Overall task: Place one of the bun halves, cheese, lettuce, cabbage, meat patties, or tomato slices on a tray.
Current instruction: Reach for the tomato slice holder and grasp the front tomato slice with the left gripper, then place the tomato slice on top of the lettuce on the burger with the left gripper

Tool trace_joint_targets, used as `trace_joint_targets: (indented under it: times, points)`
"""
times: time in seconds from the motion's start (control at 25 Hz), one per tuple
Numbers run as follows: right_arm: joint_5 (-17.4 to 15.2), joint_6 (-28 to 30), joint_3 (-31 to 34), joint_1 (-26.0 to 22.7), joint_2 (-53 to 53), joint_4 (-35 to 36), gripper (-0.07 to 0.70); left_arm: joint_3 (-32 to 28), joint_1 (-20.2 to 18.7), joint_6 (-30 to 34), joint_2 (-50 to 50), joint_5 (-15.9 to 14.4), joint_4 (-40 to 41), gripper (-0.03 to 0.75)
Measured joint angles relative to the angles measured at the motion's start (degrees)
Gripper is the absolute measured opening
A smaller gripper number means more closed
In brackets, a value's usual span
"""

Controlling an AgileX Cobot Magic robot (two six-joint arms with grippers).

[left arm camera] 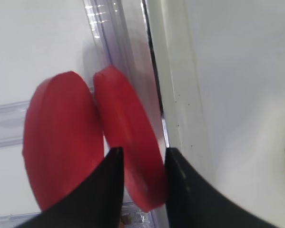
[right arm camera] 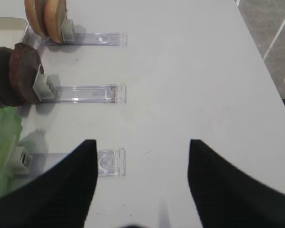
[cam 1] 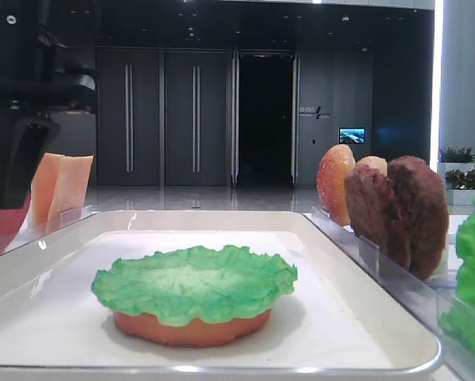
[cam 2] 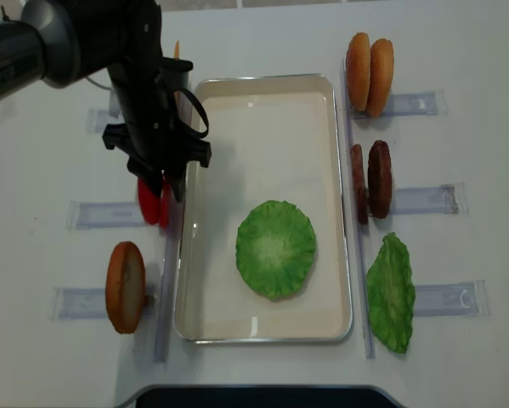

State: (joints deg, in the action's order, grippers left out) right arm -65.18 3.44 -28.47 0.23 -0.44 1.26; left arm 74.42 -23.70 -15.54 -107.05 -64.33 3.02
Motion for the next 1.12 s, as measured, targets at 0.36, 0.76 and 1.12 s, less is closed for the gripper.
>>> trace_joint_targets:
  times: [0.36, 0.76, 1.12]
  points:
    - [0.00, 0.00, 0.00, 0.00, 0.00, 0.00, 0.429, 0.40, 0.00, 0.00, 0.00, -1.84, 1.12, 0.059]
    - [0.00, 0.00, 0.00, 0.00, 0.00, 0.00, 0.429, 2.05, 0.00, 0.00, -0.06, -4.51, 2.99, 0.058]
    - [0.00, 0.00, 0.00, 0.00, 0.00, 0.00, 0.424, 3.92, 0.00, 0.00, -0.06, -4.99, 3.06, 0.057]
